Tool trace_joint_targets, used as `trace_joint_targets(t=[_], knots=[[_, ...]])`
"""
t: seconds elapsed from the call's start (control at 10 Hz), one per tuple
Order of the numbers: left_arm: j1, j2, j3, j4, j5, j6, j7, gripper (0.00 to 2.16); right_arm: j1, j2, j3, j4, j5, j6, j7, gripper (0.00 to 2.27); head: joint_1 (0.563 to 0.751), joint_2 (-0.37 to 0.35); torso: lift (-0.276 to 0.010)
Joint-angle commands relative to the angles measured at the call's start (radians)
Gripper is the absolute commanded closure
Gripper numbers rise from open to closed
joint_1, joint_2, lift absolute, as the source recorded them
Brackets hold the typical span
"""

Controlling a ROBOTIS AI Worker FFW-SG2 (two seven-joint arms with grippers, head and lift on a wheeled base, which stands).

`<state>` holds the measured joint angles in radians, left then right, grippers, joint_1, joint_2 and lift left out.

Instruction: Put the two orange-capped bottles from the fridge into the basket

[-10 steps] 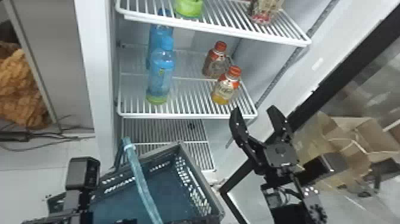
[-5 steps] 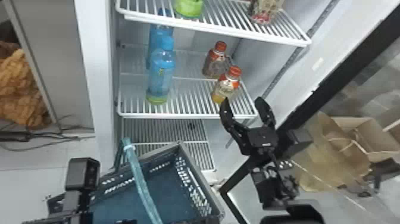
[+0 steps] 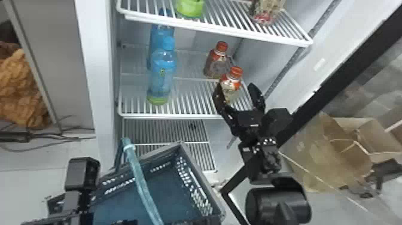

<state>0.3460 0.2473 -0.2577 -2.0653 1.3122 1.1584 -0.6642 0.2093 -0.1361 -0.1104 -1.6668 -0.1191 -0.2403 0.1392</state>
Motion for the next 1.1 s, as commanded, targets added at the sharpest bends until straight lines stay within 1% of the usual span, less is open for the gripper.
trace_joint_targets(t=[0.0,0.1,0.3,0.6,0.7,0.8,0.9,1.0], knots=[[-0.002,0.001,-0.002,0.000,0.000,0.000,0.000,1.17,-0.035,-0.003,0.003,0.031,0.019,-0.005,-0.015,0.16,0.695,-0.350,-0.235],[-0.005,0.003,-0.002,0.000,0.000,0.000,0.000,1.17,-0.045,-0.003,0.001,0.046,0.029,-0.005,-0.030,0.16,0.695,-0.350,-0.235],[-0.007,0.003,-0.002,0.000,0.000,-0.002,0.000,1.17,-0.096,-0.005,-0.003,0.124,0.053,-0.005,-0.033,0.16,0.695,-0.350,-0.235],[-0.007,0.003,-0.004,0.000,0.002,-0.005,0.000,1.17,-0.160,-0.007,0.017,0.181,0.029,-0.005,-0.041,0.17,0.695,-0.350,-0.235],[-0.007,0.003,-0.004,0.000,0.002,-0.005,0.000,1.17,-0.165,-0.007,0.023,0.193,0.019,-0.003,-0.044,0.27,0.695,-0.350,-0.235],[-0.005,0.003,-0.002,0.000,0.002,-0.005,0.000,1.17,-0.165,-0.008,0.025,0.203,0.005,0.010,-0.044,0.48,0.695,-0.350,-0.235],[-0.002,0.003,0.000,0.000,0.002,-0.005,0.000,1.17,-0.160,-0.007,0.025,0.203,-0.005,0.019,-0.044,0.63,0.695,-0.350,-0.235],[0.000,0.003,0.002,0.000,0.004,-0.007,0.000,1.17,-0.158,-0.007,0.027,0.198,-0.008,0.019,-0.044,0.66,0.695,-0.350,-0.235]])
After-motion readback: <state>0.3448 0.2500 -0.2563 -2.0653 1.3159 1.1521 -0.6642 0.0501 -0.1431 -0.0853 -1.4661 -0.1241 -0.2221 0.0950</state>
